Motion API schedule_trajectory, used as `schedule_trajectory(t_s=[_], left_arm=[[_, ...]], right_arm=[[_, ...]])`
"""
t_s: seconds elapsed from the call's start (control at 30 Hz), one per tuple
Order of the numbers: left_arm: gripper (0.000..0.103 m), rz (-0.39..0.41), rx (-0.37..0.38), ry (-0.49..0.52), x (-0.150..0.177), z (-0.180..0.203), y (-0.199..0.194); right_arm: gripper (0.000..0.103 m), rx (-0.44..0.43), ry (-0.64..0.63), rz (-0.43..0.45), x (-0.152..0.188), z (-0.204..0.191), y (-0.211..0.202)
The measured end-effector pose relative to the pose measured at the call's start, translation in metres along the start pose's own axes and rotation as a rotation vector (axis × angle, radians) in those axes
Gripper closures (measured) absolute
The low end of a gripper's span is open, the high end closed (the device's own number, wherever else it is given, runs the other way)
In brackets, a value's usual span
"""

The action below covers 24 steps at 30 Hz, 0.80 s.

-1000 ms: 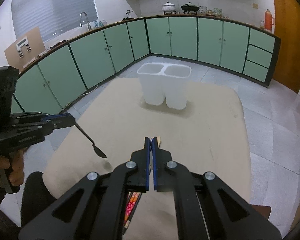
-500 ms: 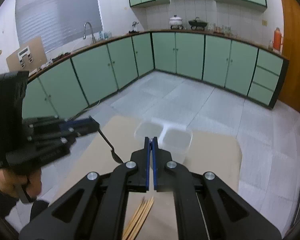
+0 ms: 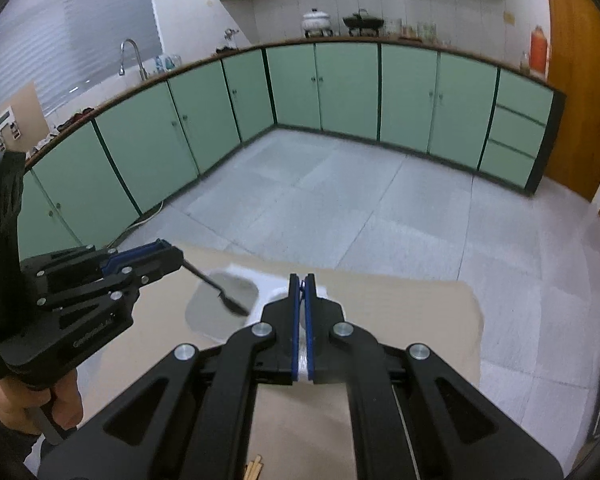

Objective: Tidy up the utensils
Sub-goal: 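Carry both spoons into the white holder compartments and open both tools, then grasp a black chopstick with the right tool while the left tool grasps a wooden chopstick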

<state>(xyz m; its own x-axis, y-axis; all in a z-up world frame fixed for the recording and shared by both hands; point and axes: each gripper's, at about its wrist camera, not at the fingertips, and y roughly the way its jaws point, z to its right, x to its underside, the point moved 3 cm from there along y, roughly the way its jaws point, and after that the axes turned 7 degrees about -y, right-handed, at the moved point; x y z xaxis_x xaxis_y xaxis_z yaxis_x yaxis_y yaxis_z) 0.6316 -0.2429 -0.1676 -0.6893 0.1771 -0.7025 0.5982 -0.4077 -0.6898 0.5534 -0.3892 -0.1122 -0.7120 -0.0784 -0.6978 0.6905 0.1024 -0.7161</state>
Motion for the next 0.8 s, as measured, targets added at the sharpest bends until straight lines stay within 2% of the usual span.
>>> schedule_trajectory(t_s=[0.03, 0.17, 0.23, 0.3, 0.37, 0.47, 0.5, 0.57, 0.73, 0.8], left_arm=[[0.091, -0.007, -0.005, 0.000, 0.003, -0.003, 0.002], [0.073, -0.018, -0.010, -0.027, 0.013, -0.014, -0.004], [0.068, -0.004, -0.009, -0.028, 0.015, -0.016, -0.017], [0.057, 0.022, -0.002, -0.036, 0.019, -0.019, -0.041], [0.047, 0.063, -0.006, -0.032, 0.026, -0.022, -0.069], [0.028, 0.137, -0.028, -0.013, 0.051, -0.024, -0.115], [0.024, 0.163, -0.030, -0.015, 0.068, -0.026, -0.133], [0.022, 0.190, -0.034, -0.021, 0.095, -0.030, -0.156], [0.013, 0.246, -0.076, -0.049, 0.192, -0.031, -0.206], [0.008, 0.283, -0.104, -0.059, 0.229, -0.030, -0.223]], right_arm=[[0.098, -0.003, 0.003, -0.004, 0.002, 0.000, 0.002], [0.093, -0.010, 0.028, 0.006, 0.011, 0.001, -0.006], [0.089, -0.006, 0.027, 0.031, 0.015, 0.000, -0.022], [0.082, -0.002, 0.027, 0.059, 0.019, -0.002, -0.039], [0.079, 0.002, 0.026, 0.092, 0.034, -0.006, -0.063], [0.073, 0.012, 0.032, 0.137, 0.078, -0.015, -0.102], [0.071, 0.014, 0.035, 0.147, 0.095, -0.019, -0.112], [0.070, 0.027, 0.040, 0.156, 0.144, -0.032, -0.129], [0.069, 0.109, 0.022, 0.162, 0.269, -0.080, -0.153], [0.069, 0.103, 0.030, 0.149, 0.307, -0.098, -0.155]])
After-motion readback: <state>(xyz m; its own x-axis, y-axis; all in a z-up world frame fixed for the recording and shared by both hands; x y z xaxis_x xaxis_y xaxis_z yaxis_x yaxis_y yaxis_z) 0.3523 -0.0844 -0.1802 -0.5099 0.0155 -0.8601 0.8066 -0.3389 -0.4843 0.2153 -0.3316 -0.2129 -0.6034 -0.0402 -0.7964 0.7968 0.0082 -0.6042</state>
